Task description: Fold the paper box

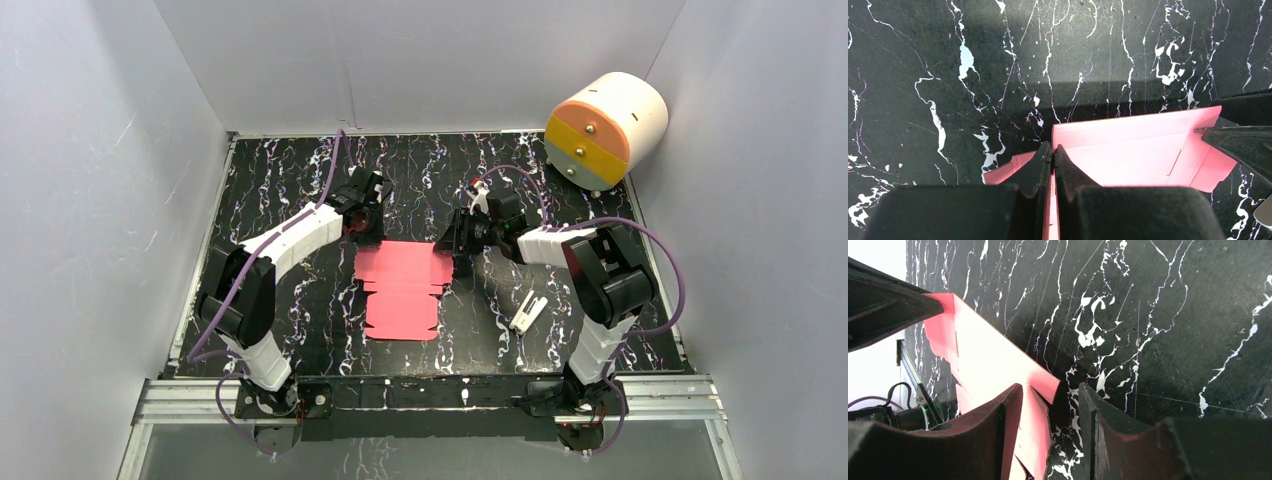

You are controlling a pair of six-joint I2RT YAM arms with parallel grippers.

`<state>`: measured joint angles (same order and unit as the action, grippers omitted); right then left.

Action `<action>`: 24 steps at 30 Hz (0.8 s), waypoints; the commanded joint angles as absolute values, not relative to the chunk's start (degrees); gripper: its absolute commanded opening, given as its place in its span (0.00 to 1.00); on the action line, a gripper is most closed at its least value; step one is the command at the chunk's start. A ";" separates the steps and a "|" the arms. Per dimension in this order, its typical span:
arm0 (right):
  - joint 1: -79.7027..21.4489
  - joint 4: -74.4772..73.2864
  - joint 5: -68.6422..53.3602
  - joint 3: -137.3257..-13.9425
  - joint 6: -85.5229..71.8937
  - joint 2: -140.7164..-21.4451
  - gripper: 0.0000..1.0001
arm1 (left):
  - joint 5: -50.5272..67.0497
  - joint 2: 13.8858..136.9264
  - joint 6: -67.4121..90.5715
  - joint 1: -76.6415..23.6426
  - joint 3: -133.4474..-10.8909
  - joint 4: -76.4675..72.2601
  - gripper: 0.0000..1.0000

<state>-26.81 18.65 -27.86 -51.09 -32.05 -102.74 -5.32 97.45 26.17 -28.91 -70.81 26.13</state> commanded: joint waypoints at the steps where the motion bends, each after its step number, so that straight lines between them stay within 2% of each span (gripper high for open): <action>1: -26.26 24.09 -31.90 -50.61 -32.79 -103.43 0.51 | -5.01 94.03 26.78 -29.18 -70.49 26.06 0.00; 8: -26.19 26.71 -34.85 -50.45 -33.02 -104.07 0.38 | -4.49 94.30 27.02 -29.18 -70.29 25.55 0.00; 20: -26.18 29.61 -37.13 -51.48 -33.62 -106.39 0.28 | -3.68 94.44 27.16 -29.18 -69.89 25.01 0.00; 24: -26.18 29.61 -37.78 -52.06 -33.29 -106.57 0.17 | -3.58 94.86 27.16 -29.19 -69.71 24.77 0.00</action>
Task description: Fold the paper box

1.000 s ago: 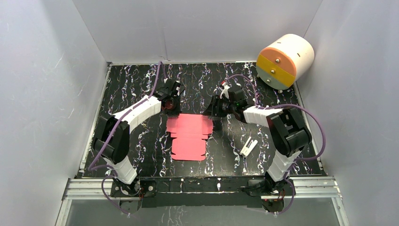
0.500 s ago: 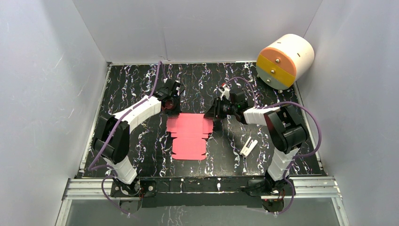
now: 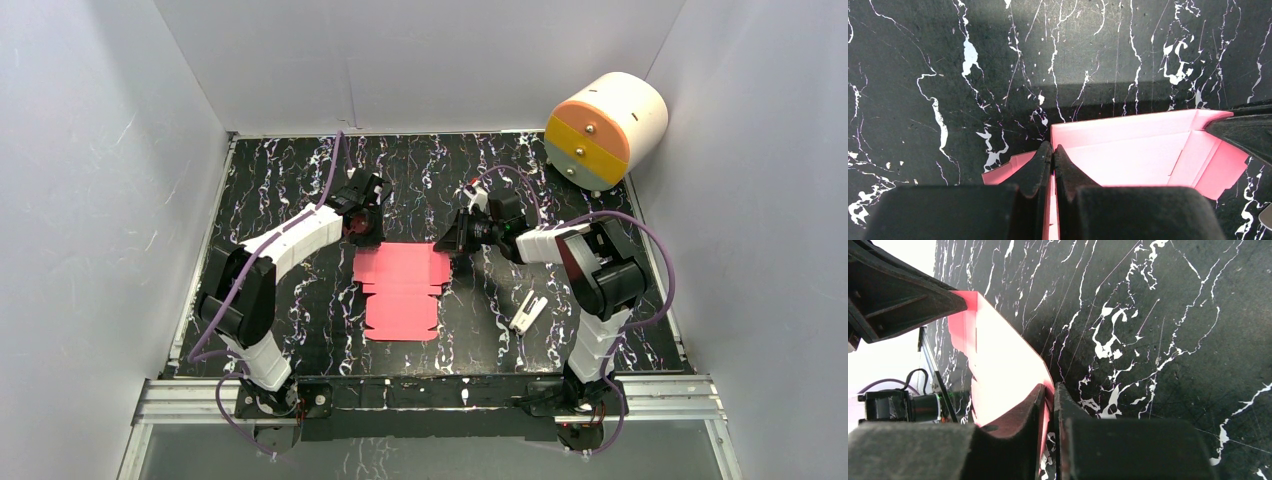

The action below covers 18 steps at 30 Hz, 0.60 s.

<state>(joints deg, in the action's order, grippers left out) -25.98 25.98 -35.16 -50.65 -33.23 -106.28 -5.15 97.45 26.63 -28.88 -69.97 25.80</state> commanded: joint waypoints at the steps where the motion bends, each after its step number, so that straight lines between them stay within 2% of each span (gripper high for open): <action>1: -26.19 28.89 -37.53 -52.34 -32.92 -106.52 0.15 | -3.51 95.06 27.16 -29.18 -69.70 24.72 0.00; 6: -26.57 19.89 -33.53 -56.16 -29.30 -105.97 0.12 | -2.29 96.24 27.57 -29.18 -69.65 23.94 0.00; 18: -29.06 0.39 -21.34 -67.02 -20.28 -106.87 0.14 | -0.25 98.72 28.32 -29.18 -70.33 22.48 0.00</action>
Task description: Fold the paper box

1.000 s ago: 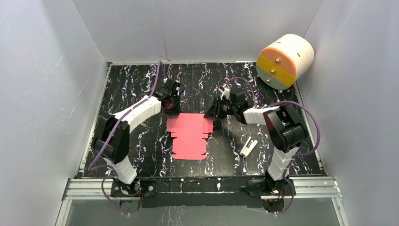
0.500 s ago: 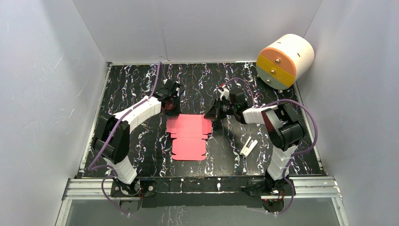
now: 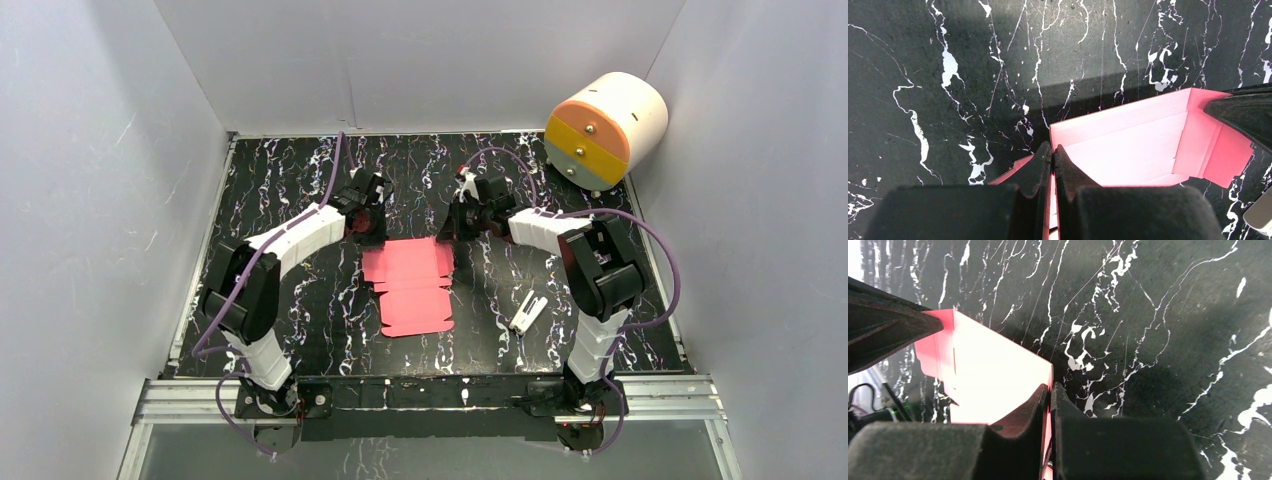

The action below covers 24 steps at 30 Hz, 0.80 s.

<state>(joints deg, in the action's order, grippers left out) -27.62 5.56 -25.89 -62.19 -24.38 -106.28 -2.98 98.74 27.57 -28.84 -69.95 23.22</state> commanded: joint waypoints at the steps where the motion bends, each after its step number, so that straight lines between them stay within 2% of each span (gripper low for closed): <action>1: -29.42 0.13 -20.43 -67.77 -19.92 -107.09 0.14 | -0.04 98.87 28.41 -29.18 -70.46 22.45 0.00; 13: -35.26 -15.68 -4.18 -79.02 -15.35 -110.52 0.18 | 2.29 101.99 29.75 -29.18 -72.64 22.02 0.00; 24: -39.23 -21.60 4.02 -85.07 -13.79 -113.85 0.20 | 4.24 104.15 31.70 -29.18 -73.64 20.72 0.02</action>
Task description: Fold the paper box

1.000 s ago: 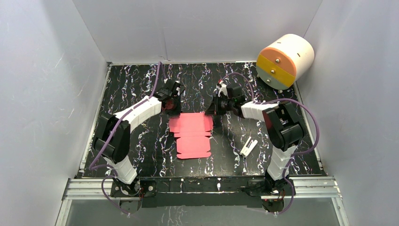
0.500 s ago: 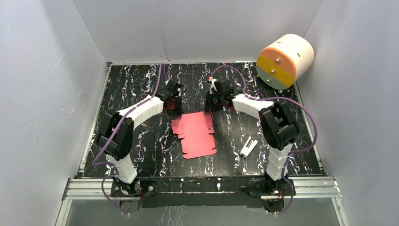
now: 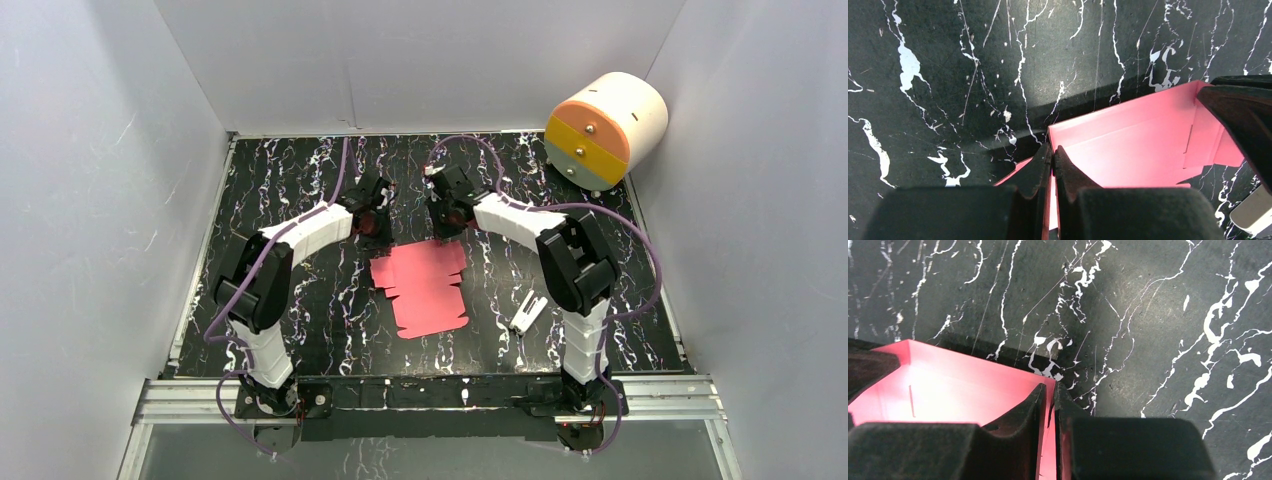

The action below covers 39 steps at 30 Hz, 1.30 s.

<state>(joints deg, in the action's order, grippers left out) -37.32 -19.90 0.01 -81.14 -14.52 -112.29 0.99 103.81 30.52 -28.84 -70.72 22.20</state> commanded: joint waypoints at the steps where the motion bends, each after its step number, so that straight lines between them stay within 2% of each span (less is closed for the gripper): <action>1: -39.48 -21.84 4.64 -85.38 -13.79 -114.03 0.20 | 4.30 104.34 31.85 -29.18 -73.91 20.74 0.02; 15: -43.10 -22.19 14.77 -86.02 -15.83 -115.40 0.19 | 5.38 107.64 33.22 -29.29 -76.89 20.82 0.08; 28: -43.68 -19.87 17.95 -84.98 -17.64 -114.22 0.20 | 4.08 107.73 33.40 -30.59 -78.16 20.96 0.14; 36: -42.01 -11.19 16.26 -75.85 -19.46 -107.64 0.21 | 1.80 100.38 33.18 -28.36 -74.17 21.13 0.38; 39: -41.01 -9.72 13.46 -73.59 -21.17 -106.79 0.21 | 2.87 96.11 33.67 -26.99 -71.34 20.81 0.43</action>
